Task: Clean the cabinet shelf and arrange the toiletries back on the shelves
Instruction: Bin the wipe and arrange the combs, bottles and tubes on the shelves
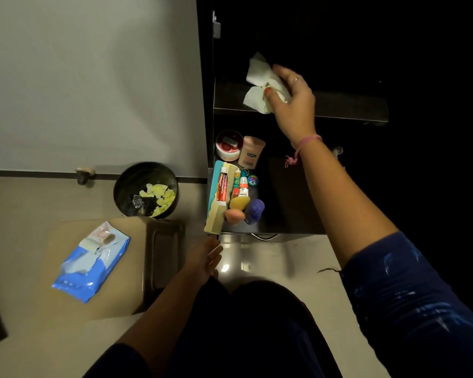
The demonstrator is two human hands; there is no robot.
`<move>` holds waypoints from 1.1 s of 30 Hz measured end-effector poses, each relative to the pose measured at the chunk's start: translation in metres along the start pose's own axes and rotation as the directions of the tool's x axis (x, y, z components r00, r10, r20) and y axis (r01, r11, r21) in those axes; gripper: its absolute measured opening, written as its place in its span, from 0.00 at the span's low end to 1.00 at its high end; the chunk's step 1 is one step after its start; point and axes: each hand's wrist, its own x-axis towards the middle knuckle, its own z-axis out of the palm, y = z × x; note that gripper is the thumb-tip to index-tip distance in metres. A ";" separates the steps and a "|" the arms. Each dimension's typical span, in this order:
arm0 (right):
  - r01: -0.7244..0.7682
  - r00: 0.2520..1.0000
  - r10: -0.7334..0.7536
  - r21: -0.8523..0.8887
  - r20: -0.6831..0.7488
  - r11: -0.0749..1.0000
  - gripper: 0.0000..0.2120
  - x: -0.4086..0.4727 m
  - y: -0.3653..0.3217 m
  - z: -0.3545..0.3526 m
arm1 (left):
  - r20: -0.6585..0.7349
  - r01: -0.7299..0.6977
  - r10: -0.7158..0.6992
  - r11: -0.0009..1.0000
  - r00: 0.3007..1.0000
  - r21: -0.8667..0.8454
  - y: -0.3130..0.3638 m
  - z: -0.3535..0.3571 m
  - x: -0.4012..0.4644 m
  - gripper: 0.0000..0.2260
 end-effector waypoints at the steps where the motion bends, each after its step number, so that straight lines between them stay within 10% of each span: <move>1: 0.029 1.000 -0.028 -0.046 0.014 0.999 0.19 0.004 0.002 0.002 | -0.013 0.000 0.000 1.000 1.000 0.008 0.002 0.001 0.001 0.07; 8: 0.064 0.998 -0.058 -0.174 0.038 0.983 0.19 0.014 -0.005 -0.006 | -0.214 -0.134 0.172 0.974 0.962 0.181 0.016 0.016 0.018 0.15; 11: 0.121 0.971 -0.134 -0.080 -0.199 0.989 0.15 -0.007 -0.006 -0.018 | -0.238 -0.215 0.307 0.913 0.922 0.347 0.023 0.022 0.015 0.20; 17: -0.020 0.900 0.025 0.015 -0.435 1.000 0.08 -0.116 0.030 -0.031 | -0.022 -0.321 0.601 0.458 0.799 0.829 0.034 0.024 0.028 0.27; 22: -0.296 0.917 0.305 0.072 -0.259 0.952 0.13 -0.194 0.075 -0.019 | 0.068 -0.345 0.637 0.322 0.768 0.881 0.044 0.034 0.035 0.26; 33: -0.424 0.876 0.440 -0.118 0.199 0.898 0.30 -0.214 0.097 0.021 | -0.011 -0.275 0.585 0.398 0.811 0.875 0.047 0.039 0.041 0.30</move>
